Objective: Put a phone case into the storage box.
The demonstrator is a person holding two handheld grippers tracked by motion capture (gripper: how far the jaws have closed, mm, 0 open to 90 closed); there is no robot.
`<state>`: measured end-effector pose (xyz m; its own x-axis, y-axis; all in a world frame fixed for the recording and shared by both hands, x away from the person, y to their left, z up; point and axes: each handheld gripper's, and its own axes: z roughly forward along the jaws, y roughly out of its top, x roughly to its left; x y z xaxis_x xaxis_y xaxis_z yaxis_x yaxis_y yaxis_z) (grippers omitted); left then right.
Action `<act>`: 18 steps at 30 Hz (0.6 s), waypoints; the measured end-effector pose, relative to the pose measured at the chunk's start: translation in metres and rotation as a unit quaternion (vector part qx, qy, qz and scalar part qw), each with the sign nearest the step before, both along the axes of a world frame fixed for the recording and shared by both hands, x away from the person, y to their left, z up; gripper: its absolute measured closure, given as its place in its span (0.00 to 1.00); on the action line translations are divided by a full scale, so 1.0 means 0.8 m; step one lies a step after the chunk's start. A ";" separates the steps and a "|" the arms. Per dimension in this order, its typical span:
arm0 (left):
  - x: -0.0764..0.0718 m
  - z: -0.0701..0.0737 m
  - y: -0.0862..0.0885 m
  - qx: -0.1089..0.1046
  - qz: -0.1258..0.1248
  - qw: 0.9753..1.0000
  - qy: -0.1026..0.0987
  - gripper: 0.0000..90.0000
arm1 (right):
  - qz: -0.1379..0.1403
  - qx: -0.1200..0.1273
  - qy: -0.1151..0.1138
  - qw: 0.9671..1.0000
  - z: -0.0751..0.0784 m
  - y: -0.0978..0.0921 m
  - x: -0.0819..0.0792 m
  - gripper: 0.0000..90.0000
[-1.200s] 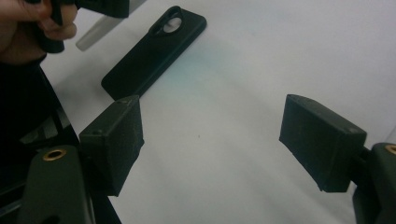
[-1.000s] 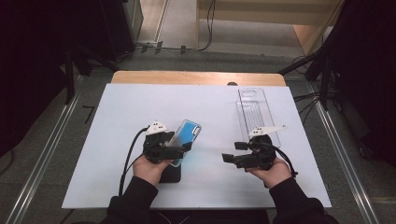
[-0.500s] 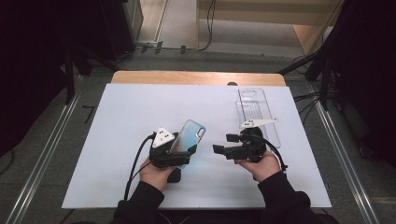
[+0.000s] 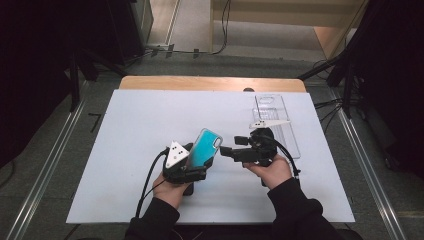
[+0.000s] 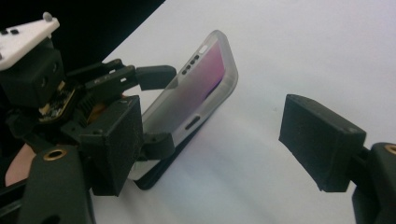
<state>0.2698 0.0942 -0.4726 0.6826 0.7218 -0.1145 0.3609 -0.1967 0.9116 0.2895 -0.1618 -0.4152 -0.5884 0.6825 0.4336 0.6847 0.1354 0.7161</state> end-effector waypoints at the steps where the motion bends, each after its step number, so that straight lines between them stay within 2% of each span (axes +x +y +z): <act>1: 0.000 -0.001 0.000 -0.006 0.001 1.000 0.000 0.19 | 0.000 0.001 0.000 1.000 0.001 0.002 0.002 0.22; 9: -0.001 -0.007 0.001 -0.021 0.011 1.000 -0.001 0.19 | 0.001 0.007 0.007 1.000 0.004 0.016 0.015 0.24; 18: -0.008 -0.005 0.000 -0.031 0.019 0.999 -0.033 0.19 | 0.005 0.014 0.016 1.000 -0.001 0.033 0.029 0.26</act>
